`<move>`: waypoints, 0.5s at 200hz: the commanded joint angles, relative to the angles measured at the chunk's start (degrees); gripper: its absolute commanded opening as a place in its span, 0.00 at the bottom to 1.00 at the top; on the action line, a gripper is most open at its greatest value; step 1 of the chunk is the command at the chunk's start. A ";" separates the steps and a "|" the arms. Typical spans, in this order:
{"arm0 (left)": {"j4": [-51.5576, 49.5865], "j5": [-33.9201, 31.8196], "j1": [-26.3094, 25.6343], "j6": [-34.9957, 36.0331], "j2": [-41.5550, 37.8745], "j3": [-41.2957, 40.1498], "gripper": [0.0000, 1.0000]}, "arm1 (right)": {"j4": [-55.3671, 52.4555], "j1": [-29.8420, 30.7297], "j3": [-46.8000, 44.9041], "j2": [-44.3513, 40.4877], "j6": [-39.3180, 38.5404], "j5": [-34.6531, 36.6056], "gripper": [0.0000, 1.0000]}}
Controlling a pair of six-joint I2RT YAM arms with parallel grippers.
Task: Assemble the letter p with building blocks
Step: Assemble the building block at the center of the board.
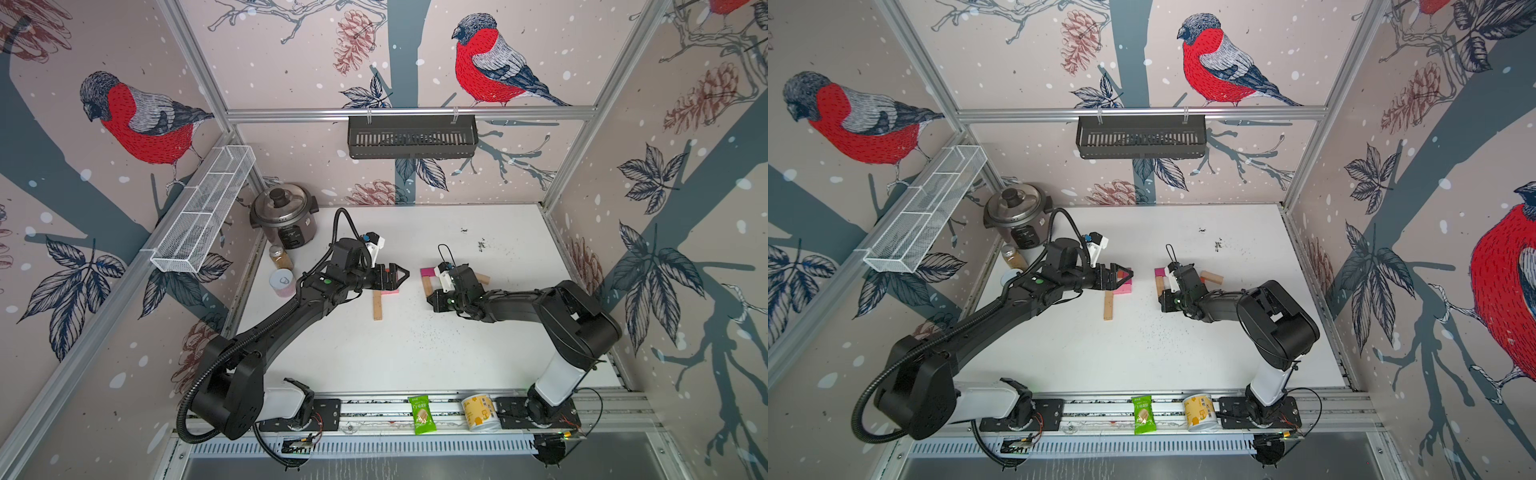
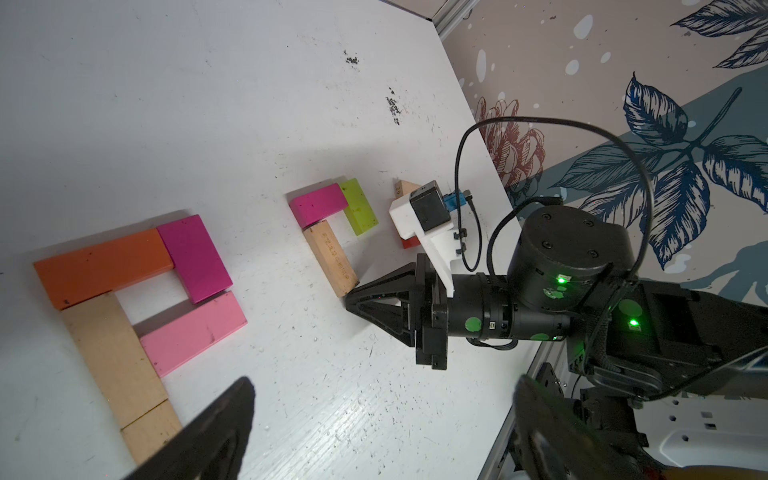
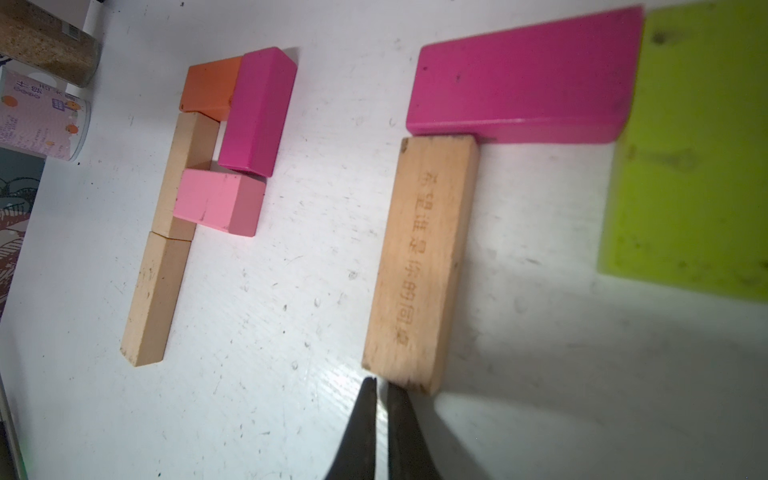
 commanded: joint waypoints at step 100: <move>0.85 0.63 0.15 0.64 -0.44 0.43 0.96 | -2.32 0.26 0.29 0.23 -0.18 -0.12 0.14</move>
